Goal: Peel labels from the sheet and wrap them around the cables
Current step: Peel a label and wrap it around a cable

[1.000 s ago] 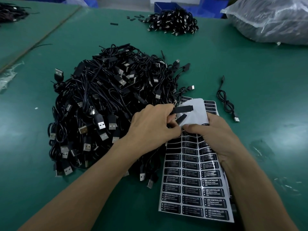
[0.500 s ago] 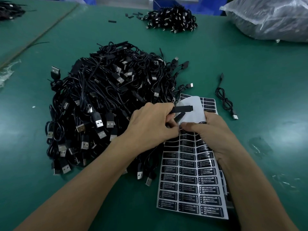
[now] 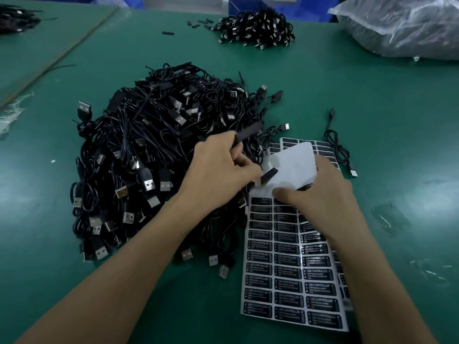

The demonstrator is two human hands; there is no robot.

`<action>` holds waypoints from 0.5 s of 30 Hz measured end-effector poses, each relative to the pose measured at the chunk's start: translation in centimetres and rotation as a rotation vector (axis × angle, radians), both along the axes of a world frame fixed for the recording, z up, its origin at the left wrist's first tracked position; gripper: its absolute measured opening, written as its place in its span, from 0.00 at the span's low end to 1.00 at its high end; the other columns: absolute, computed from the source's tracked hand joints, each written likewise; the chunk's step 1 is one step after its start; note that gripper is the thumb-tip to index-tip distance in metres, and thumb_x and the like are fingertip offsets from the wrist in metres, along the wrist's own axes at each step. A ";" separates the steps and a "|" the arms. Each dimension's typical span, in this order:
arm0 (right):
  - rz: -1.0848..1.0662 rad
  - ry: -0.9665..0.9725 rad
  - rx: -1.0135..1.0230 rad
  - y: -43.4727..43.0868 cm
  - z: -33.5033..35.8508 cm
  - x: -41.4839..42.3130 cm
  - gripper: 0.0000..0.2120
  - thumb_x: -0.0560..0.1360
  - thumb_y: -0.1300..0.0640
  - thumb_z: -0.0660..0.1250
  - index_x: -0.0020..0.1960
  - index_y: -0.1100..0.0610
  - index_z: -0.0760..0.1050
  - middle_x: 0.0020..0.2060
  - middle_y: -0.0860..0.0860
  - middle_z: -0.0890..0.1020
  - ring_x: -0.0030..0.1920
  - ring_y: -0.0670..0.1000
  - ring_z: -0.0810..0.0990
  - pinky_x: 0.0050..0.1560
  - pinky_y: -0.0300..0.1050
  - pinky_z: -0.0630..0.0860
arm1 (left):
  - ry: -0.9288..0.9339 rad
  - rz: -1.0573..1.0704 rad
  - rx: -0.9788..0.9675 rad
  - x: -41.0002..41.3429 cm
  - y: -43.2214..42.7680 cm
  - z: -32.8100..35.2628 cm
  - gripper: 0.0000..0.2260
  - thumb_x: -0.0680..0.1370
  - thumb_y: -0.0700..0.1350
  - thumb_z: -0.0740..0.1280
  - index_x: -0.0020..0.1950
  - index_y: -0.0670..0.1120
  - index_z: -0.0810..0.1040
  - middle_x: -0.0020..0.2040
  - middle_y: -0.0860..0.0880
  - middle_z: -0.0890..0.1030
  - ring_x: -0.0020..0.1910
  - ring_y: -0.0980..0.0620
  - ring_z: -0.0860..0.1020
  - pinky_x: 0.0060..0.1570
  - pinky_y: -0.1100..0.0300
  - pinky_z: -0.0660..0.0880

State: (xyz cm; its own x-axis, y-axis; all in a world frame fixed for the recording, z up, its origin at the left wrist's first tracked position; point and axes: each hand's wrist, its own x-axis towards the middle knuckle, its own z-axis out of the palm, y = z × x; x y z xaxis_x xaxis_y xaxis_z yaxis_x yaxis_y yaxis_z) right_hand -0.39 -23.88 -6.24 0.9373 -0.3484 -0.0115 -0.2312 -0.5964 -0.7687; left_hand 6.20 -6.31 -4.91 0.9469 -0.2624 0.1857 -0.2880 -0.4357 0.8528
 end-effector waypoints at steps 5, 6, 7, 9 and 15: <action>-0.046 -0.004 -0.280 0.1 0.2 0.0 0.35 0.67 0.46 0.77 0.69 0.49 0.67 0.57 0.51 0.72 0.60 0.54 0.70 0.54 0.50 0.70 | 0.148 -0.052 -0.113 0.7 0.5 0.4 0.20 0.70 0.39 0.73 0.37 0.50 0.60 0.44 0.31 0.80 0.39 0.36 0.80 0.44 0.41 0.79; -0.063 -0.062 -0.267 0.2 0.4 0.0 0.33 0.69 0.47 0.75 0.71 0.49 0.68 0.58 0.50 0.70 0.61 0.53 0.68 0.57 0.48 0.68 | 0.167 -0.072 -0.121 0.8 0.5 0.2 0.21 0.70 0.39 0.74 0.37 0.50 0.60 0.42 0.33 0.81 0.42 0.38 0.82 0.47 0.43 0.78; -0.075 -0.127 -0.237 0.4 0.5 0.0 0.29 0.71 0.48 0.73 0.70 0.48 0.71 0.57 0.49 0.69 0.61 0.51 0.68 0.58 0.45 0.65 | 0.184 -0.093 -0.132 0.8 0.5 0.1 0.21 0.70 0.39 0.75 0.37 0.50 0.61 0.40 0.37 0.83 0.44 0.41 0.83 0.49 0.44 0.78; -0.098 -0.212 -0.239 0.2 0.7 -0.1 0.17 0.75 0.49 0.70 0.63 0.46 0.78 0.55 0.47 0.67 0.57 0.47 0.64 0.58 0.41 0.61 | 0.207 -0.131 -0.152 0.8 0.6 0.0 0.22 0.71 0.38 0.76 0.37 0.50 0.61 0.36 0.45 0.85 0.41 0.53 0.85 0.52 0.48 0.77; 0.010 -0.208 0.121 -2.2 1.4 0.0 0.04 0.74 0.51 0.73 0.40 0.46 0.83 0.34 0.47 0.83 0.33 0.42 0.77 0.39 0.40 0.76 | 0.210 -0.165 -0.169 0.6 0.5 -0.1 0.22 0.71 0.36 0.75 0.37 0.49 0.61 0.35 0.48 0.85 0.43 0.57 0.85 0.56 0.48 0.77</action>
State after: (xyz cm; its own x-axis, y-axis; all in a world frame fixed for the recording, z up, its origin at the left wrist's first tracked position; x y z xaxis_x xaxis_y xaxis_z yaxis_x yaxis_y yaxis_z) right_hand -0.40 -26.06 -4.79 0.9273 -0.3466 0.1412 -0.0546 -0.4987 -0.8650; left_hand 6.84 -5.77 -5.00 0.9164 -0.3977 0.0449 -0.1531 -0.2446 0.9575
